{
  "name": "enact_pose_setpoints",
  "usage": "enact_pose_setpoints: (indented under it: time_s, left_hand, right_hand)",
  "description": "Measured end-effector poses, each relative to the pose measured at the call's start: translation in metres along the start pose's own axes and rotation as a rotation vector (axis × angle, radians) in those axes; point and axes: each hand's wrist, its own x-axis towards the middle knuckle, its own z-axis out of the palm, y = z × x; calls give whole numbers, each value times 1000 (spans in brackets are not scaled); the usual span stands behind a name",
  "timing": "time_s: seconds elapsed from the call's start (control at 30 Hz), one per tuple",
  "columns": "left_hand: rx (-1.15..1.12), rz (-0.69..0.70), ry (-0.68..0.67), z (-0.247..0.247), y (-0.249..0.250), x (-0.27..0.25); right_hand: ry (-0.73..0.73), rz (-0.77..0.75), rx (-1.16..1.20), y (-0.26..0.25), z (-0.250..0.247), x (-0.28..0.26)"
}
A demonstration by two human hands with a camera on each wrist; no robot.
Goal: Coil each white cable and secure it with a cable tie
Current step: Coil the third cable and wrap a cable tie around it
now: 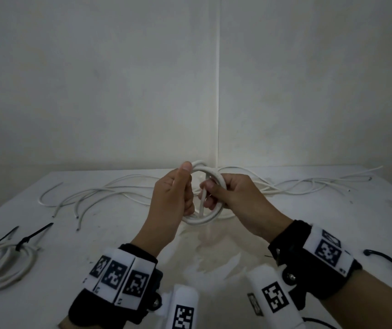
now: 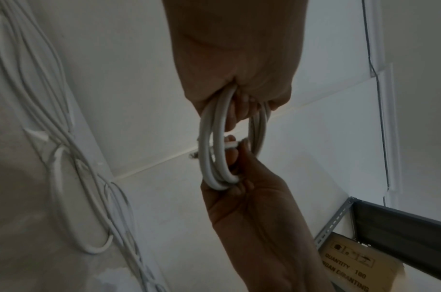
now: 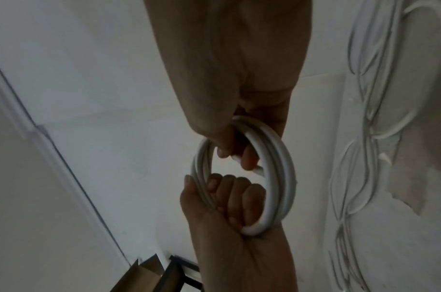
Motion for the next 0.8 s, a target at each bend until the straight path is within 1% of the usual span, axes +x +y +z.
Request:
enact_pose_setpoints:
  time_s: [0.13, 0.27, 0.37, 0.4, 0.43, 0.5, 0.53, 0.57, 0.67, 0.8]
  left_hand:
    - [61, 32, 0, -4, -3, 0]
    - [52, 34, 18, -11, -7, -1]
    - [37, 20, 25, -13, -10, 0]
    - [27, 16, 35, -13, -11, 0]
    - [19, 16, 46, -13, -13, 1]
    - [27, 29, 57, -12, -16, 2]
    - [36, 34, 61, -12, -18, 1]
    - [40, 33, 68, -12, -20, 1]
    - [29, 18, 86, -14, -25, -1]
    - [79, 16, 85, -17, -31, 6]
  right_hand:
    - [-60, 104, 156, -1, 3, -2]
    - [-145, 205, 384, -3, 4, -5]
    - [-223, 266, 440, -7, -1, -5]
    - [-228, 263, 398, -6, -2, -4]
    - [-215, 243, 301, -5, -3, -2]
    - [-152, 164, 43, -1, -4, 0]
    - [-116, 116, -39, 1, -4, 0]
    - [-87, 75, -72, 2, -3, 0]
    - [-33, 42, -18, 10, 3, 0]
    - [51, 26, 42, 23, 16, 8]
